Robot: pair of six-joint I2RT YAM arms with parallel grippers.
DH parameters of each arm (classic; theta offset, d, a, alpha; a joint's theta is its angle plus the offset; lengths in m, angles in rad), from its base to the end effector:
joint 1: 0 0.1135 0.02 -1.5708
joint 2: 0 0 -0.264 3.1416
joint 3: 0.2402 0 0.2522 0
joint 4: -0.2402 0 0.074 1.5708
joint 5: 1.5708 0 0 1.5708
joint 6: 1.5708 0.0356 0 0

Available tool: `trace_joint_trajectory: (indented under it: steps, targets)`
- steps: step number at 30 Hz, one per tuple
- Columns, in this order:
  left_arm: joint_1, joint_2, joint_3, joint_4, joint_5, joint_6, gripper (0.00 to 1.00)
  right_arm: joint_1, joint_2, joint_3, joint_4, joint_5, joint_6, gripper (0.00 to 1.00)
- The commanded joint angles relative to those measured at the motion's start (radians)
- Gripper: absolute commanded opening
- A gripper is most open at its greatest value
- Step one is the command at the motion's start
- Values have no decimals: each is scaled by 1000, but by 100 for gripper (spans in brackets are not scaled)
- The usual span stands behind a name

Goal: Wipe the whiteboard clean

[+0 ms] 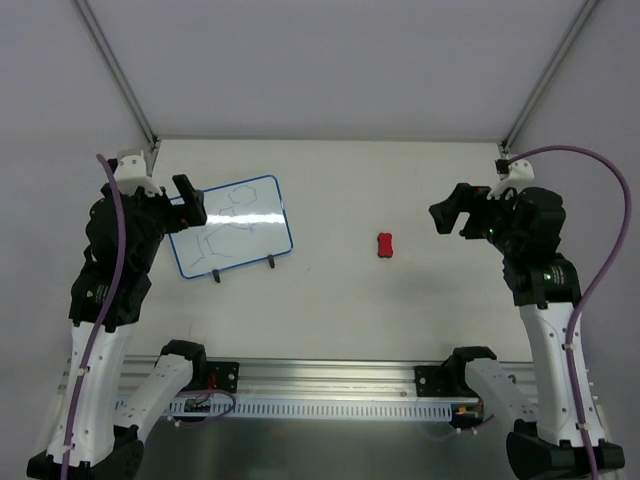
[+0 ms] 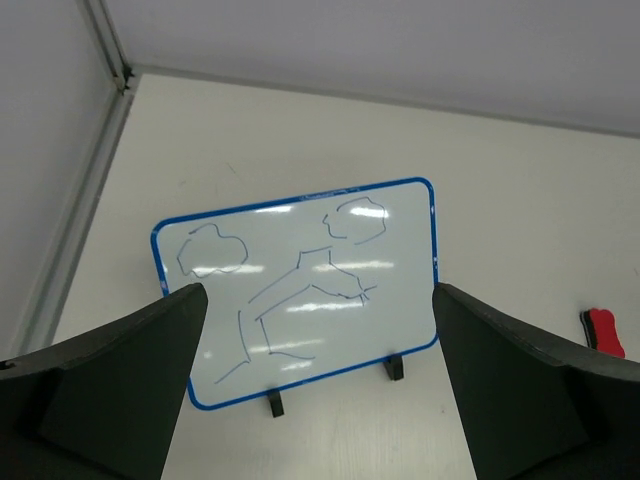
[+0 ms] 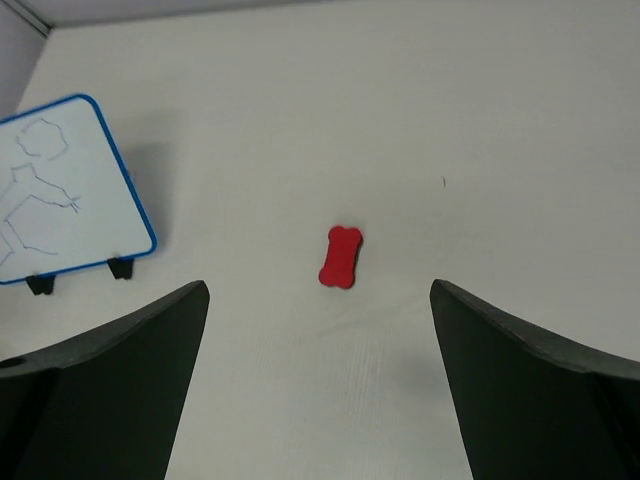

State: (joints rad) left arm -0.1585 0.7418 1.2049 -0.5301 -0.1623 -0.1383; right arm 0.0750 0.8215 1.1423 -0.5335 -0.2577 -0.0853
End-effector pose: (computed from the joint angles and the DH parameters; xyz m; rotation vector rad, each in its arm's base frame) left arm 0.1259 -0.0143 0.4477 -0.1077 1.6342 -0.0944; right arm 0.1586 0.0210 0.4181 -0.3266 1.7515 0.2222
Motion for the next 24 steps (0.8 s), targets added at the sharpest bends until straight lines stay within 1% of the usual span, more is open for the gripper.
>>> trace_joint_trajectory:
  steps: [1, 3, 5, 7, 9, 10, 11, 12, 13, 14, 15, 17, 18, 21, 24]
  targets:
    - [-13, 2, -48, 16, 82, -63, 99, 22, 47, -86, -3, 47, 56, 99]
    - [-13, 7, -67, 15, 89, -70, 99, 51, 62, -128, 27, 138, 18, 99]
    - [-13, 16, -90, 18, 99, -73, 99, 106, 120, -148, 27, 228, -8, 99]
    - [-13, 33, -108, 18, 106, -78, 99, 169, 178, -150, 38, 252, -24, 99]
    - [-13, 41, -117, 18, 118, -87, 99, 213, 272, -148, 67, 331, -25, 99]
    - [-13, 47, -125, 18, 118, -93, 99, 262, 336, -147, 96, 362, -27, 94]
    - [-13, 48, -128, 18, 118, -96, 99, 285, 369, -147, 96, 371, -28, 94]
    - [-13, 48, -131, 16, 121, -104, 99, 304, 404, -139, 122, 382, -24, 88]
    - [-12, 50, -136, 18, 119, -104, 99, 336, 441, -132, 130, 388, -13, 85]
    - [-13, 48, -139, 18, 122, -104, 99, 347, 477, -124, 147, 393, 25, 79]
    - [-13, 48, -142, 18, 122, -104, 99, 356, 546, -118, 158, 400, 48, 77]
    - [-13, 41, -149, 18, 119, -104, 99, 376, 599, -116, 214, 406, 102, 69]
    - [-13, 39, -153, 18, 115, -104, 99, 379, 638, -121, 234, 406, 122, 69]
    - [-13, 28, -163, 18, 115, -103, 99, 382, 692, -134, 297, 403, 157, 68]
    - [-12, 24, -171, 18, 118, -103, 99, 382, 751, -124, 314, 431, 157, 67]
